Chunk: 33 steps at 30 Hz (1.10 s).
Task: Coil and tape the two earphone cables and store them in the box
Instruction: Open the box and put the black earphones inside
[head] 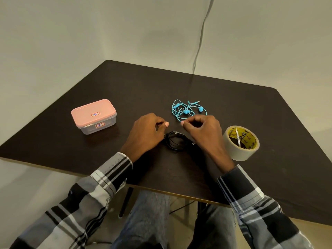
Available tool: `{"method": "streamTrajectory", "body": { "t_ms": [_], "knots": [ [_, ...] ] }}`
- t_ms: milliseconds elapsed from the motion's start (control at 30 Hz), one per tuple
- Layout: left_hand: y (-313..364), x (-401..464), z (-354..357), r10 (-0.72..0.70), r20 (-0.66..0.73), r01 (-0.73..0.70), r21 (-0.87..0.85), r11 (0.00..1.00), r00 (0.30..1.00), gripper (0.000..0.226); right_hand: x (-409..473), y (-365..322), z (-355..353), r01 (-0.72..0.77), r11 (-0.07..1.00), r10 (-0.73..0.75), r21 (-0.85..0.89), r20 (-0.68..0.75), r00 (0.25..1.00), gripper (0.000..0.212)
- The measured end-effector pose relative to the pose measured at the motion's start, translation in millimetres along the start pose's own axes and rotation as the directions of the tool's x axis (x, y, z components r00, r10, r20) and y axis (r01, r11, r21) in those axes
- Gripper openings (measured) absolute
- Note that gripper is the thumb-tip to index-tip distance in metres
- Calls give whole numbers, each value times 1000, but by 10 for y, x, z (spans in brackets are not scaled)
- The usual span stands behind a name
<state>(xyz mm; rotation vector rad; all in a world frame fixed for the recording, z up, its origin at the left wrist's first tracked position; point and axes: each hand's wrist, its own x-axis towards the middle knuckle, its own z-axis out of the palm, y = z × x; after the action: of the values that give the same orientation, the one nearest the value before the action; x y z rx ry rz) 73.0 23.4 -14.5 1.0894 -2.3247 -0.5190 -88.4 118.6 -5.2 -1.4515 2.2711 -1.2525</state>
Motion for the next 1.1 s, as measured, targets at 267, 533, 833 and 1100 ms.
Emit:
{"method": "streamTrajectory", "body": {
  "t_ms": [267, 533, 833, 1100],
  "knots": [
    [-203, 90, -417, 55, -186, -64, -43, 997, 981, 18, 312, -468, 277, 246, 960, -266, 134, 162, 950, 12],
    [-651, -89, -908, 63, -354, -73, -13, 997, 933, 18, 547, -924, 802, 403, 895, -446, 192, 327, 833, 40],
    [-1269, -372, -1133, -79, -331, 80, -11, 997, 940, 46, 660, -1189, 1299, 518, 825, -544, 224, 563, 622, 63],
    [-1572, -534, -1055, -261, -118, 225, -254, 941, 958, 94, 772, -1213, 1509, 534, 830, -480, 158, 690, 542, 72]
  ]
}}
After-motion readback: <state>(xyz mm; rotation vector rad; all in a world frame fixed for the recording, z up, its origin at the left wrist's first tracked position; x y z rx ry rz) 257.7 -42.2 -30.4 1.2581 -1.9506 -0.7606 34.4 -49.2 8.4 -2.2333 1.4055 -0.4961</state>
